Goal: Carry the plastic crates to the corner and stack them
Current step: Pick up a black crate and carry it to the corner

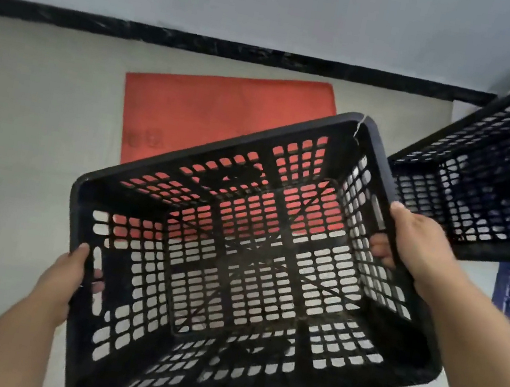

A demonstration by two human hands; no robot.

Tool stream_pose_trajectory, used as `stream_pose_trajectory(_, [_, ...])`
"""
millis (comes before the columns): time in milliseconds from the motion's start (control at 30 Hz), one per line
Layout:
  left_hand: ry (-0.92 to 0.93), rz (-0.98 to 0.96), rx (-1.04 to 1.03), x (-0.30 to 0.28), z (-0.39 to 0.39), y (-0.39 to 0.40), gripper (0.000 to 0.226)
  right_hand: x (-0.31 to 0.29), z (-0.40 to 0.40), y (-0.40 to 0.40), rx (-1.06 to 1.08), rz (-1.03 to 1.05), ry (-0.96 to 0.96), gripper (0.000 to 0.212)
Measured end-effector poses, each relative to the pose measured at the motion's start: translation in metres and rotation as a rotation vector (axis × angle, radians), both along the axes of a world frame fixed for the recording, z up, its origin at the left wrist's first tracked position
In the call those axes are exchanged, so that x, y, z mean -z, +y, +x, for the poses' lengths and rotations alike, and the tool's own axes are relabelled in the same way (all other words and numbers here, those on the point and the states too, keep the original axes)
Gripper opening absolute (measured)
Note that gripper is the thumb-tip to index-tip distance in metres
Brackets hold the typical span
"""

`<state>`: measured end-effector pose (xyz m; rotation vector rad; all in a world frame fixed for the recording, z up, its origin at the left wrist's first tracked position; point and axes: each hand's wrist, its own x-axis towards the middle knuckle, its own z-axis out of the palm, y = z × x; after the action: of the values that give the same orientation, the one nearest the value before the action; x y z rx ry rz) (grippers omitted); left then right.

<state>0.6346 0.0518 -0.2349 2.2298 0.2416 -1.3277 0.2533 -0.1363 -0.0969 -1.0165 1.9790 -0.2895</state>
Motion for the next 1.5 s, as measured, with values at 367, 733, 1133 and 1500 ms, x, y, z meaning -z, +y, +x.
stream_pose_trajectory(367, [-0.196, -0.094, -0.238, -0.084, 0.151, 0.055, 0.022, 0.004, 0.203, -0.060, -0.234, 0.003, -0.035, 0.021])
stream_pose_trajectory(733, [-0.578, 0.171, -0.375, -0.114, 0.238, 0.055, 0.021, 0.019, 0.407, -0.131, -0.610, -0.025, -0.029, 0.021])
stream_pose_trajectory(1133, [-0.414, 0.040, -0.777, -0.113, 0.353, 0.121, 0.028, 0.038, 0.652, -0.105, -0.924, -0.073, 0.105, 0.039])
stream_pose_trajectory(1500, [-0.404, 0.090, -1.027, -0.039, 0.428, 0.159, 0.030, 0.133, 0.831, -0.078, -1.197, -0.062, 0.084, 0.033])
